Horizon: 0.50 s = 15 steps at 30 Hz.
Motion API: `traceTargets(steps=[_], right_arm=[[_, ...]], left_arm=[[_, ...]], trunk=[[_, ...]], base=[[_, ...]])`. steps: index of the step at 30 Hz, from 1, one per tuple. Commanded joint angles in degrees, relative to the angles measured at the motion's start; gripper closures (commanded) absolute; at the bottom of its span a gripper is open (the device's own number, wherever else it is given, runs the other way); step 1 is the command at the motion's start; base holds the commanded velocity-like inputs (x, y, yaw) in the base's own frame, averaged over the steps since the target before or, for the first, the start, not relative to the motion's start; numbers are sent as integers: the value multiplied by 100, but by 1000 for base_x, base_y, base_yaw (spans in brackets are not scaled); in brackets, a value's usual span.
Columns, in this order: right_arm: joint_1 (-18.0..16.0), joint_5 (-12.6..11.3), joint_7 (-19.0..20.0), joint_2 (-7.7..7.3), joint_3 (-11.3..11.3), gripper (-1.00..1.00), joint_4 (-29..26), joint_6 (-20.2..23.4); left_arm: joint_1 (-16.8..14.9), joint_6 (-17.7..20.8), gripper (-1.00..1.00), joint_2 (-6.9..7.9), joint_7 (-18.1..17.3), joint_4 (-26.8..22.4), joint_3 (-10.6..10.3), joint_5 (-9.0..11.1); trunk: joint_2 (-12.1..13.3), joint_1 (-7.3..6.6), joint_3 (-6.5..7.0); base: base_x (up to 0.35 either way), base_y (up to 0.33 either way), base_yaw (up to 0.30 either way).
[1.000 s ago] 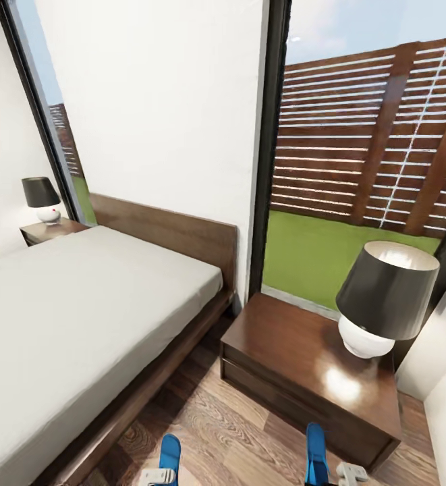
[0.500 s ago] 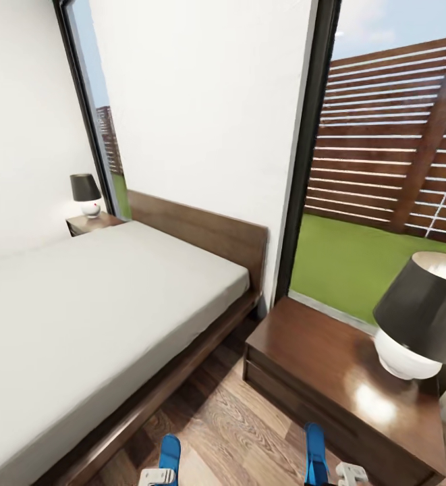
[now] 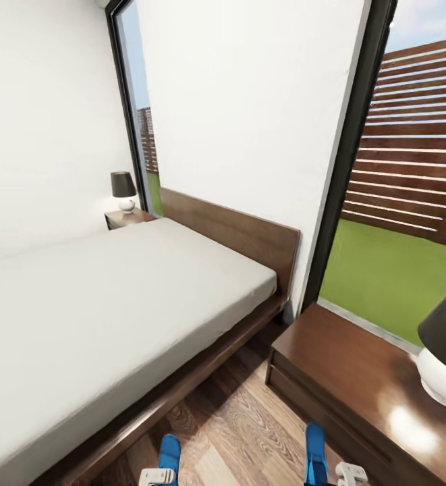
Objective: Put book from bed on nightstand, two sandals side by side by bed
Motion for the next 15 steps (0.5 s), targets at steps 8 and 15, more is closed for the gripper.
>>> traceTargets(steps=[8,15], right_arm=[[-3,-48,24,-3,-10,100,9,-4],[-3,-48,24,-3,-11,100,7,-4]], left_arm=[[-5,-15,100,-3,-23,6,46,-31],[-5,-15,100,-3,-23,6,46,-31]], trunk=[[-3,-1,-5],[-3,-1,-5]], base=[[0,0,288],[0,0,288]])
